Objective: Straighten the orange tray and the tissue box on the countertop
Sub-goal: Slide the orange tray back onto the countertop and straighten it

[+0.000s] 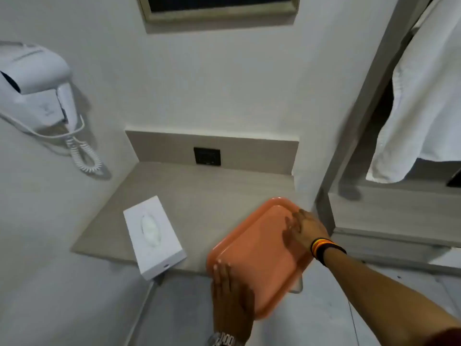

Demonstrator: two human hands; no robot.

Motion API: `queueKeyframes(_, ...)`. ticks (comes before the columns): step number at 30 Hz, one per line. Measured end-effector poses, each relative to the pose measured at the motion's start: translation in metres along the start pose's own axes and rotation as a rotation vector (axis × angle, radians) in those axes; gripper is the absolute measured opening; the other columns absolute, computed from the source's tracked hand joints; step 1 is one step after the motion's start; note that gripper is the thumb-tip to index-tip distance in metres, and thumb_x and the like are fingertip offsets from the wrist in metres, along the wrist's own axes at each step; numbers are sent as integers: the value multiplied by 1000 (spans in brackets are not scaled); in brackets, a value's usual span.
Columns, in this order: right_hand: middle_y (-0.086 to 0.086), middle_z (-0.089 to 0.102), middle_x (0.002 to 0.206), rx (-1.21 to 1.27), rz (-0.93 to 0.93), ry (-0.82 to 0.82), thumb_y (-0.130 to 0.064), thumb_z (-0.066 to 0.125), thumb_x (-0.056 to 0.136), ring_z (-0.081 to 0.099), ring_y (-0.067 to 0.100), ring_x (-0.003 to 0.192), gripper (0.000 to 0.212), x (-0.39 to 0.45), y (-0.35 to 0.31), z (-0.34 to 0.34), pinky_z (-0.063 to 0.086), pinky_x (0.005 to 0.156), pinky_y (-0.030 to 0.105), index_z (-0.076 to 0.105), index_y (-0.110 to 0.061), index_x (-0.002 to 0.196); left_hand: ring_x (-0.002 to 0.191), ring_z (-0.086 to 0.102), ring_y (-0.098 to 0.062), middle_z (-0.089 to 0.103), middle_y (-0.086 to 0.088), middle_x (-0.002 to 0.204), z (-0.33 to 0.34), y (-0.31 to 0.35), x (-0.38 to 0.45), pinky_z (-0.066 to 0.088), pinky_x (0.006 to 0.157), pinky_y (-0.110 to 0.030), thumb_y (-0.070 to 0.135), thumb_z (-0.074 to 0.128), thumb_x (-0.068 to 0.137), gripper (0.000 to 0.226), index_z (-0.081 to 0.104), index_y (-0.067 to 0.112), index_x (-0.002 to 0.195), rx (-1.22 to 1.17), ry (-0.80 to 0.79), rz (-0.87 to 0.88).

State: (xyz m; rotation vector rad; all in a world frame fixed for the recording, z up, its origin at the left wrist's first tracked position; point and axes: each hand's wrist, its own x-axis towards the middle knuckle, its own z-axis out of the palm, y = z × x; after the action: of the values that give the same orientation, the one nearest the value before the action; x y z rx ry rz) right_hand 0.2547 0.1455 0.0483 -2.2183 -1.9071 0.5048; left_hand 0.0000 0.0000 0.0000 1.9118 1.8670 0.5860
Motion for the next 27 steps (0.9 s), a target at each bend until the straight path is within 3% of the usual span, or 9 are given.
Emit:
queueKeyframes(3,11,38,155,-47,73,-47,-39,54,92,38,33,140,59,2,15,7,33,116,45,41,-17,145,156,-15,-27,-29,-4,160,8,7,-8,0,125,-36,52,34,102,81,-5,10,159,-188,-60,-240)
queueKeyframes(5,11,35,155,-44,133,-84,-41,57,89,33,33,142,61,5,20,8,29,116,48,41,-18,144,156,-20,-23,-32,-2,161,11,12,-10,4,125,-39,49,42,102,86,-12,12,158,-296,-72,-320)
queueKeyframes(9,14,45,143,32,203,-117,-42,58,88,41,35,135,53,18,21,8,32,112,53,48,-18,134,156,-17,-21,-27,-3,167,12,24,-10,5,128,-42,46,43,103,84,-20,20,152,-429,-35,-372)
queueKeyframes(14,13,60,120,132,205,-73,-30,54,88,57,37,111,28,28,25,5,47,98,54,57,-16,113,154,19,-35,-6,-10,171,11,34,3,27,122,-52,44,40,104,79,-7,14,161,-489,42,-575)
queueKeyframes(18,20,56,131,305,282,-80,-23,54,90,53,42,119,41,34,29,1,46,103,51,57,-14,130,143,37,-43,16,-15,167,7,37,18,38,114,-58,41,47,102,75,10,15,161,-526,114,-630)
queueKeyframes(21,21,49,142,469,347,-81,-20,53,92,49,42,128,49,37,27,-5,40,110,51,50,-13,141,143,36,-42,18,-13,167,-5,37,36,37,114,-56,42,49,102,76,11,16,161,-553,145,-634)
queueKeyframes(25,21,49,144,576,373,-42,-19,50,95,50,41,128,51,40,15,-18,40,109,52,46,-12,145,147,30,-40,13,-13,169,-30,26,78,33,116,-57,47,44,102,78,4,17,162,-544,137,-593)
queueKeyframes(27,19,51,144,622,382,-14,-19,51,95,51,40,128,50,42,5,-25,40,109,53,45,-14,144,144,35,-40,20,-14,167,-47,18,106,36,112,-55,51,42,102,77,7,18,162,-496,136,-578)
